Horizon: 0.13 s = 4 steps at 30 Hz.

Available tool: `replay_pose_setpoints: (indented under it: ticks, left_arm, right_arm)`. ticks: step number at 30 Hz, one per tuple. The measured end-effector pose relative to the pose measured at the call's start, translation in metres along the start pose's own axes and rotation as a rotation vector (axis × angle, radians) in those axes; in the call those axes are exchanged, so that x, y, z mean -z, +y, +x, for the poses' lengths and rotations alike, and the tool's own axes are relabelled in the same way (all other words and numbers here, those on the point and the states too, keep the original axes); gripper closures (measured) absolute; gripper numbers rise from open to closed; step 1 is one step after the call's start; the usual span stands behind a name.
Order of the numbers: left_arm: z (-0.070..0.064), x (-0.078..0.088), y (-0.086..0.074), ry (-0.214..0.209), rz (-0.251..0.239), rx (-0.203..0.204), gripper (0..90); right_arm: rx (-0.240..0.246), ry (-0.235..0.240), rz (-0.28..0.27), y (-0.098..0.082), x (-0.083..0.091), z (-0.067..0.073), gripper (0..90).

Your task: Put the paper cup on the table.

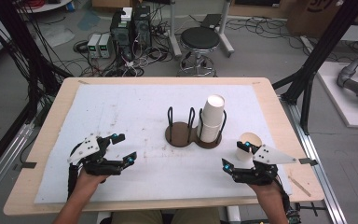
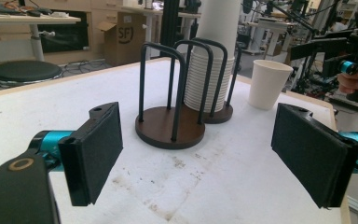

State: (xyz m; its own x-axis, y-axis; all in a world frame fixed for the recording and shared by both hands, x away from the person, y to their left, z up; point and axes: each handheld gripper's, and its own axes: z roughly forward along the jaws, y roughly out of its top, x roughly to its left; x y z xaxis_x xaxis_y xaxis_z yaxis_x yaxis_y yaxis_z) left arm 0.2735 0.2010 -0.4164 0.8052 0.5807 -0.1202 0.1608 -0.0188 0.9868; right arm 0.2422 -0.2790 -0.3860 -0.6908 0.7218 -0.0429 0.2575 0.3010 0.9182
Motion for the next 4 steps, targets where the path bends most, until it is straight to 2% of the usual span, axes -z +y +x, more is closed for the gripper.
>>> replay_pose_setpoints:
  ticks: [4]
  left_arm:
    - [0.0008,-0.0003,-0.0001,0.001,0.000,-0.001,16.3]
  right_arm:
    - [-0.006,-0.002,-0.005,0.0001,0.0013,-0.0012,20.0]
